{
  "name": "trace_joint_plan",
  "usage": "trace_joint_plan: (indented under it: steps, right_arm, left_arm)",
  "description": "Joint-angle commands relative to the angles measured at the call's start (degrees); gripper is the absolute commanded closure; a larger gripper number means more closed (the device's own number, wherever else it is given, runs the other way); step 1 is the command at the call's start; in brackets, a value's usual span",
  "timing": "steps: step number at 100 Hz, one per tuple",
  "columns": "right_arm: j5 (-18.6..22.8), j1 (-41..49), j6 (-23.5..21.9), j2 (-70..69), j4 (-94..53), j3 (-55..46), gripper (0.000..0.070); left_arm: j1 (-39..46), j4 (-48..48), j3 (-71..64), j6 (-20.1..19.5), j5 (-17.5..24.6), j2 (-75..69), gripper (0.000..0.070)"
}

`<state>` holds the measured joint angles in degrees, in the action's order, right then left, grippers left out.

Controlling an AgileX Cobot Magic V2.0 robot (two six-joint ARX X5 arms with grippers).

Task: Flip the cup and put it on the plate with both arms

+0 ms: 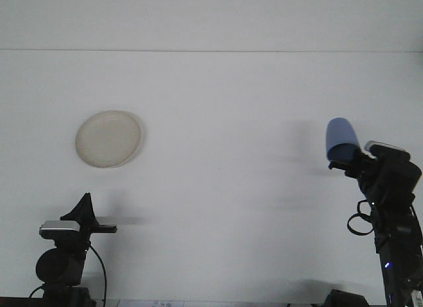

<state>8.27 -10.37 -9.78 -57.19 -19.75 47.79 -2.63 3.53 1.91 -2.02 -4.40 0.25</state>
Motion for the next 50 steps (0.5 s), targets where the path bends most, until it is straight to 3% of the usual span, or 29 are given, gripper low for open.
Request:
trace_joint_plan:
  steps: [1, 12, 50]
  right_arm:
    - [-0.22, 4.42, 2.25, -0.63, -9.84, 3.28, 0.0696]
    - [-0.22, 12.17, 4.70, -1.70, -21.20, 8.31, 0.0696]
    - [-1.64, 35.71, 6.12, -14.40, -43.85, 25.29, 0.0696]
  left_arm:
    - [0.11, 0.87, -1.11, 0.31, -0.09, -0.07, 0.0687]
    - [0.11, 0.87, -1.11, 0.31, -0.09, -0.07, 0.0687]
    - [0.11, 0.87, -1.11, 0.33, -0.09, -0.07, 0.0688]
